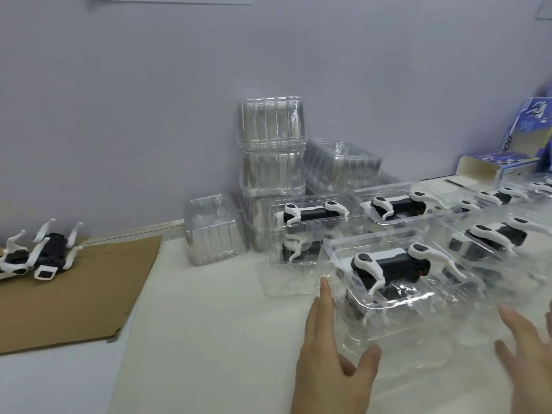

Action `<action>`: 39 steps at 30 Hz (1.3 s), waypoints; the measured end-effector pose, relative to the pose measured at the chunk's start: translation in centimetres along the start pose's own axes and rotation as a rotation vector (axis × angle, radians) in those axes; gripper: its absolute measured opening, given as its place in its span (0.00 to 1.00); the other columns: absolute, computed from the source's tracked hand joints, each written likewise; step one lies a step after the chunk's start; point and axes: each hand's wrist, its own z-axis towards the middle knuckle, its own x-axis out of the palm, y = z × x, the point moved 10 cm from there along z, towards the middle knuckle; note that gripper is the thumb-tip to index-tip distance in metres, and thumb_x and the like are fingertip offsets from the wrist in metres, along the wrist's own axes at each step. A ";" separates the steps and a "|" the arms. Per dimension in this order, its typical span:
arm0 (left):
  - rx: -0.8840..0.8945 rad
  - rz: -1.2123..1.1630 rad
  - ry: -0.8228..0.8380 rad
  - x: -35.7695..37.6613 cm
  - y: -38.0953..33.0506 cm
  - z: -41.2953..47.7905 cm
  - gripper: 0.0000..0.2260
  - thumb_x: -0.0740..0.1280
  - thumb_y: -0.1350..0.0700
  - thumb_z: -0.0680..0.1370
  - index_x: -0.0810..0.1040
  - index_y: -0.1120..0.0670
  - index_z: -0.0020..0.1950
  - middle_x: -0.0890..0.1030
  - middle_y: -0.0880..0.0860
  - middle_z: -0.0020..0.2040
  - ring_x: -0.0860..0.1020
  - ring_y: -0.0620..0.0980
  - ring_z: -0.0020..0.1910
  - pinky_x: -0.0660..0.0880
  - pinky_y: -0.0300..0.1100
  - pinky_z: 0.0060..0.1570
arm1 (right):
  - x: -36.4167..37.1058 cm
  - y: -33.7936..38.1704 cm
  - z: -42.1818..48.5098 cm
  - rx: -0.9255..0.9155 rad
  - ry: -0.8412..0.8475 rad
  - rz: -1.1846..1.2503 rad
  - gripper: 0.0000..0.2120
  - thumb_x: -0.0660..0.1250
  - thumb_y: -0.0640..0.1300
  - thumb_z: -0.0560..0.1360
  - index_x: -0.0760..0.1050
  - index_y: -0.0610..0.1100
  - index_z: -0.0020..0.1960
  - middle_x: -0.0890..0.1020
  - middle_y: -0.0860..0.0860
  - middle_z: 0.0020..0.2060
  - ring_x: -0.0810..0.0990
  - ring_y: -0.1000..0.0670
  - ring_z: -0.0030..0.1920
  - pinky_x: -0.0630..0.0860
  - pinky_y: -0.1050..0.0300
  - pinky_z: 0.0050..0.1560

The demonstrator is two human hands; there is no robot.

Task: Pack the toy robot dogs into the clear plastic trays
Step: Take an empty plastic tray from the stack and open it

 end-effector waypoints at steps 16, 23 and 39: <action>-0.077 -0.124 0.162 5.9 -1.9 1.0 0.46 0.69 0.54 0.76 0.39 0.23 0.73 0.44 0.33 0.80 0.82 0.41 0.41 0.77 0.31 0.52 | 1.0 1.7 -4.6 -0.050 0.092 0.092 0.29 0.64 0.36 0.80 0.65 0.55 0.77 0.70 0.59 0.67 0.66 0.59 0.73 0.63 0.49 0.74; -0.086 -0.125 0.175 8.1 -3.1 1.2 0.47 0.68 0.55 0.75 0.35 0.20 0.68 0.39 0.35 0.80 0.80 0.37 0.36 0.76 0.33 0.54 | 1.5 3.0 -5.0 -0.091 0.149 0.070 0.30 0.65 0.36 0.80 0.65 0.58 0.76 0.71 0.62 0.69 0.66 0.65 0.72 0.62 0.58 0.68; -0.148 -0.314 0.256 6.9 -1.7 2.0 0.42 0.71 0.45 0.74 0.47 0.30 0.78 0.82 0.35 0.56 0.81 0.35 0.49 0.73 0.31 0.59 | 5.6 10.4 -5.7 -0.655 0.347 -0.441 0.30 0.81 0.56 0.60 0.78 0.56 0.60 0.70 0.56 0.73 0.63 0.53 0.76 0.61 0.64 0.70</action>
